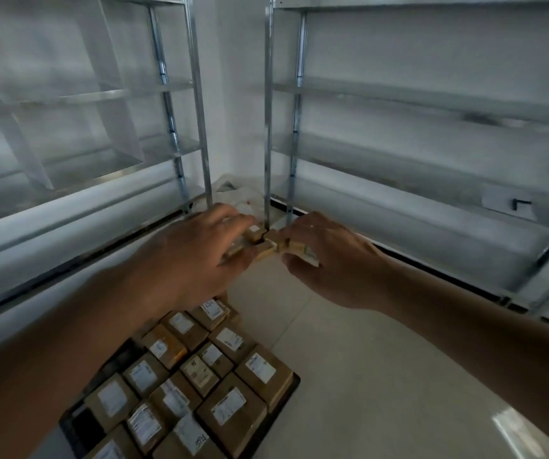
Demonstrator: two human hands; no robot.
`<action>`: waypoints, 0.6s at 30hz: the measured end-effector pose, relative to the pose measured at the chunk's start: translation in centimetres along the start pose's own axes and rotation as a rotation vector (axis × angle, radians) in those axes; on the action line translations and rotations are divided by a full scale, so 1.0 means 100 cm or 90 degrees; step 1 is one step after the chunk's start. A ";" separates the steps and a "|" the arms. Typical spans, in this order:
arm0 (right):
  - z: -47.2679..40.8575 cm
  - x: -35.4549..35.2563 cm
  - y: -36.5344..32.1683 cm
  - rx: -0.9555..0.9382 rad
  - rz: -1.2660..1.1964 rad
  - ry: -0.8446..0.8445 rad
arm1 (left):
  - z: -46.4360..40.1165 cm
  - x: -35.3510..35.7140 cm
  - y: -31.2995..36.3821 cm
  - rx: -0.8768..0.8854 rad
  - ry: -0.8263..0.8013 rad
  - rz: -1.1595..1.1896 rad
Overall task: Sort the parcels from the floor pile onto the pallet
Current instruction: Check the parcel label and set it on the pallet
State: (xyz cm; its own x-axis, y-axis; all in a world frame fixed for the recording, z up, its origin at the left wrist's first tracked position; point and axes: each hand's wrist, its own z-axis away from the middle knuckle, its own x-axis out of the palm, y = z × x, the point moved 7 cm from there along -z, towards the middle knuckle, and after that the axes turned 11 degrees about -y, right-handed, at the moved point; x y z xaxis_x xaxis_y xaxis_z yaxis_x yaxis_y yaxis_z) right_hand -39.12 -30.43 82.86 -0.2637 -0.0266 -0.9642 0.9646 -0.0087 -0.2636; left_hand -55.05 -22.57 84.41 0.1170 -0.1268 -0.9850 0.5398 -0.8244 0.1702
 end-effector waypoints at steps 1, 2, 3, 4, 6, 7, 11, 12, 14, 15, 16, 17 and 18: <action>-0.003 -0.004 0.012 0.000 0.000 -0.003 | -0.014 0.001 0.005 0.004 0.002 0.000; -0.007 -0.008 0.025 -0.001 0.000 -0.007 | -0.028 0.002 0.008 0.007 0.004 -0.001; -0.012 -0.011 0.037 -0.001 0.000 -0.010 | -0.044 0.004 0.010 0.008 0.003 -0.003; -0.019 -0.014 0.049 -0.001 0.001 -0.013 | -0.059 0.007 0.010 0.008 0.001 -0.005; -0.039 -0.017 0.073 -0.001 0.003 -0.020 | -0.091 0.013 0.004 0.005 -0.004 -0.013; -0.052 -0.016 0.085 0.000 0.003 -0.027 | -0.107 0.018 -0.001 0.002 -0.007 -0.017; -0.111 -0.007 0.131 -0.009 0.009 -0.058 | -0.169 0.037 -0.034 -0.021 -0.008 -0.042; -0.129 -0.006 0.142 -0.012 0.005 -0.062 | -0.185 0.041 -0.044 -0.033 -0.013 -0.044; -0.164 -0.004 0.163 -0.019 0.001 -0.081 | -0.216 0.051 -0.062 -0.062 -0.030 -0.043; -0.182 -0.003 0.173 -0.023 0.003 -0.090 | -0.231 0.055 -0.070 -0.075 -0.042 -0.048; -0.198 -0.002 0.183 -0.027 0.005 -0.095 | -0.247 0.060 -0.078 -0.086 -0.055 -0.055; -0.214 -0.002 0.193 -0.031 0.004 -0.097 | -0.262 0.063 -0.086 -0.095 -0.068 -0.061; -0.229 -0.003 0.203 -0.035 -0.001 -0.098 | -0.275 0.064 -0.093 -0.105 -0.077 -0.064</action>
State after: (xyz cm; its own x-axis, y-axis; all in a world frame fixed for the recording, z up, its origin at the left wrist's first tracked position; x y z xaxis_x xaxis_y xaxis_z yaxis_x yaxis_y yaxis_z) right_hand -19.48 -7.69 77.13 -0.2579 -0.1792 -0.9494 0.9618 0.0460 -0.2699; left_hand -36.35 -0.54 77.29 -0.0394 -0.1221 -0.9917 0.6737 -0.7362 0.0638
